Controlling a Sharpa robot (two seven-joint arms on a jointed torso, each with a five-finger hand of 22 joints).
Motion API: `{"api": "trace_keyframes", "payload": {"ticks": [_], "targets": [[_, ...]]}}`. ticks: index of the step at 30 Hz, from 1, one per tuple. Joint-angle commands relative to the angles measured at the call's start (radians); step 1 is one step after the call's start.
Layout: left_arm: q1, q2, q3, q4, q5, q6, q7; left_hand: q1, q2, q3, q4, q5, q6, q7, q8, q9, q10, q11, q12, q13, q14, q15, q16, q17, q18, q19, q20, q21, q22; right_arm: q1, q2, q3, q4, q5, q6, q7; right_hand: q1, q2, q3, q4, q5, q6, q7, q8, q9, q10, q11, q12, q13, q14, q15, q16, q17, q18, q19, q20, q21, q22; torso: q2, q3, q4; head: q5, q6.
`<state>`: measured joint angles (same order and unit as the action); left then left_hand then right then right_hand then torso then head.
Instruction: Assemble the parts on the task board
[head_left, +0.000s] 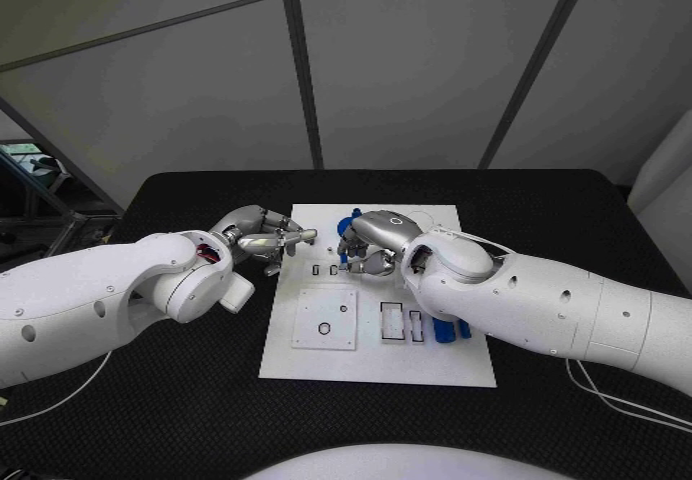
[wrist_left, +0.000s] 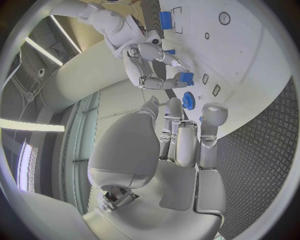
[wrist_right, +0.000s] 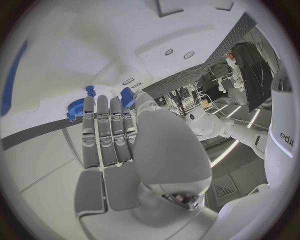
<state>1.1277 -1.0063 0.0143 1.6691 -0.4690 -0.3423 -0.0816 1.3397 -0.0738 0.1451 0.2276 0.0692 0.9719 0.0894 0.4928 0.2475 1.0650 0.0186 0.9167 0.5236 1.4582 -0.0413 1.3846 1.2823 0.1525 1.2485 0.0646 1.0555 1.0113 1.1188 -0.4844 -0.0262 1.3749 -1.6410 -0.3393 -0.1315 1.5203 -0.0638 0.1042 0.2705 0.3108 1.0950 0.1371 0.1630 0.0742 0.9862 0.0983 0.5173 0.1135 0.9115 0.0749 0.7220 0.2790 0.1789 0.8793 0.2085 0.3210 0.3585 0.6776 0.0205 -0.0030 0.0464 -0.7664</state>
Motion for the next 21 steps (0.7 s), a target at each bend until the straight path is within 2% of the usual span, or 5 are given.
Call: {"api": "trace_keyframes", "payload": {"ticks": [1, 21], "targets": [[0.002, 0.001, 0.001, 0.002, 0.029, -0.021, 0.044, -0.001, -0.009, 0.007, 0.000, 0.000, -0.007, 0.002, -0.003, -0.002, -0.005, 0.000, -0.004, -0.001, -0.006, 0.000, -0.005, -0.001, -0.019, -0.006, 0.001, -0.003, -0.001, 0.001, 0.003, 0.000, 0.005, 0.000, 0.029, -0.007, 0.013, 0.002, 0.005, -0.001, 0.006, 0.006, 0.003, 0.003, 0.002, 0.007, 0.000, -0.001, -0.002, 0.007, 0.001, 0.004, -0.001, 0.003, 0.000, -0.003, 0.004, 0.001, 0.000, 0.0007, -0.0004, 0.002, -0.001], [0.002, 0.005, 0.001, -0.001, 0.032, -0.005, 0.044, 0.001, -0.008, 0.011, -0.001, 0.000, -0.008, 0.003, -0.002, -0.002, -0.006, 0.000, -0.005, -0.002, -0.006, 0.001, -0.006, -0.001, -0.019, -0.007, 0.002, -0.004, -0.001, -0.001, 0.011, -0.003, 0.017, -0.049, 0.053, -0.076, 0.006, -0.002, 0.012, 0.000, -0.008, 0.004, 0.007, 0.001, 0.002, 0.015, 0.002, -0.003, -0.002, 0.025, -0.001, 0.014, 0.000, 0.004, 0.008, -0.007, 0.014, 0.010, 0.000, 0.0005, -0.0010, 0.005, -0.008]]}}
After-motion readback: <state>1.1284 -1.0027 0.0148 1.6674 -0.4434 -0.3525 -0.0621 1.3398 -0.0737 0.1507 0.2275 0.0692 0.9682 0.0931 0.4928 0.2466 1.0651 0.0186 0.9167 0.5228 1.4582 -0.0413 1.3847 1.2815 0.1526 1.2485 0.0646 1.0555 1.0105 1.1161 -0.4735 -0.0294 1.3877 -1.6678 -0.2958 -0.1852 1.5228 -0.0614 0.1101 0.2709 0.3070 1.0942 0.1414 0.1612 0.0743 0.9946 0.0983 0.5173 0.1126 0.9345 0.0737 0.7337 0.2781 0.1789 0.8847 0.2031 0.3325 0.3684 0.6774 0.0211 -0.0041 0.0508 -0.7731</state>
